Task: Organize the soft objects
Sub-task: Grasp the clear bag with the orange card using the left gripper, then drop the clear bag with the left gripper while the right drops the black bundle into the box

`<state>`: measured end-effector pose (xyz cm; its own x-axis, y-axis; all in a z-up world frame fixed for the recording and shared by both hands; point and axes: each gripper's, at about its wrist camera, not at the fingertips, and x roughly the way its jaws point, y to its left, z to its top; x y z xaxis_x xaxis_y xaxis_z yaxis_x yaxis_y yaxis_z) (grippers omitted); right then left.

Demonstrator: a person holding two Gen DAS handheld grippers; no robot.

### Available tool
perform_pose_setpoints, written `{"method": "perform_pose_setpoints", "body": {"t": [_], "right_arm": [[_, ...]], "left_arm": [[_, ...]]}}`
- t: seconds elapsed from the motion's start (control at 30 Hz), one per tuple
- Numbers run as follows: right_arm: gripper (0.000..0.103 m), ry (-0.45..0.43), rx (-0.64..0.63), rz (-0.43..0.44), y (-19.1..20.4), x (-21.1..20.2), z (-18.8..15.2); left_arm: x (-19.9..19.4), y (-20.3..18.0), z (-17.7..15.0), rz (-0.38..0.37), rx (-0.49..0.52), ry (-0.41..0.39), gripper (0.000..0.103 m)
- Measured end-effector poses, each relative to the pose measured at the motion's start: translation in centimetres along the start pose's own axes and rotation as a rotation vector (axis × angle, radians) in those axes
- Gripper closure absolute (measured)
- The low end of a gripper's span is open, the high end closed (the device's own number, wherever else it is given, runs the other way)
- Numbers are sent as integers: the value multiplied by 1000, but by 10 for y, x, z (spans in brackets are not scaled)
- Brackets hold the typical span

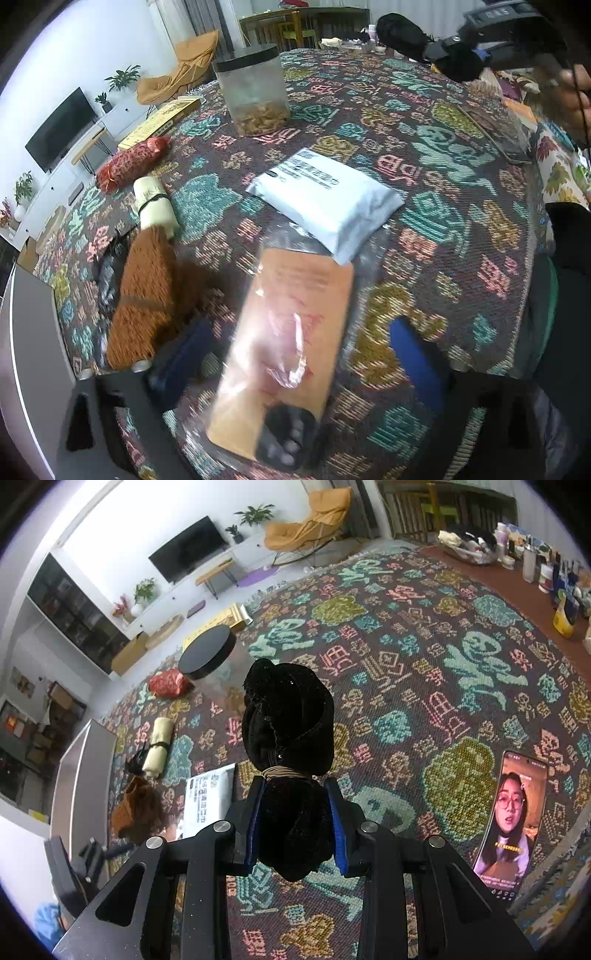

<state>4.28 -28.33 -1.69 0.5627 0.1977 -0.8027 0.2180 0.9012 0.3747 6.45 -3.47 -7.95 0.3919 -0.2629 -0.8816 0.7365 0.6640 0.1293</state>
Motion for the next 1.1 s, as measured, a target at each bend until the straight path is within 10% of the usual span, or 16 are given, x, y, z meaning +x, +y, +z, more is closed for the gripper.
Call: {"method": "perform_pose_setpoints", "body": {"t": [0.3,0.37,0.43,0.8,1.1], "right_arm": [[70,-4,-14,6,4,-1,3],[70,-9,-9,-12,1,1,7],[70,-5,-3,-28,-2,7,13],[70,-59,-43,-25,25,-10,35],[70,-16,-272,229,184,-29,1]], "left_arm": [[50,19,-5,-132,-44,189,2],[41,12,-6,-128,-50,159,27],[33,15,-5,-107,-110,157,27],[-92,65,-22,-191,-481,-181,28],[-193,143,-90,-33,-682,-369,28]]}}
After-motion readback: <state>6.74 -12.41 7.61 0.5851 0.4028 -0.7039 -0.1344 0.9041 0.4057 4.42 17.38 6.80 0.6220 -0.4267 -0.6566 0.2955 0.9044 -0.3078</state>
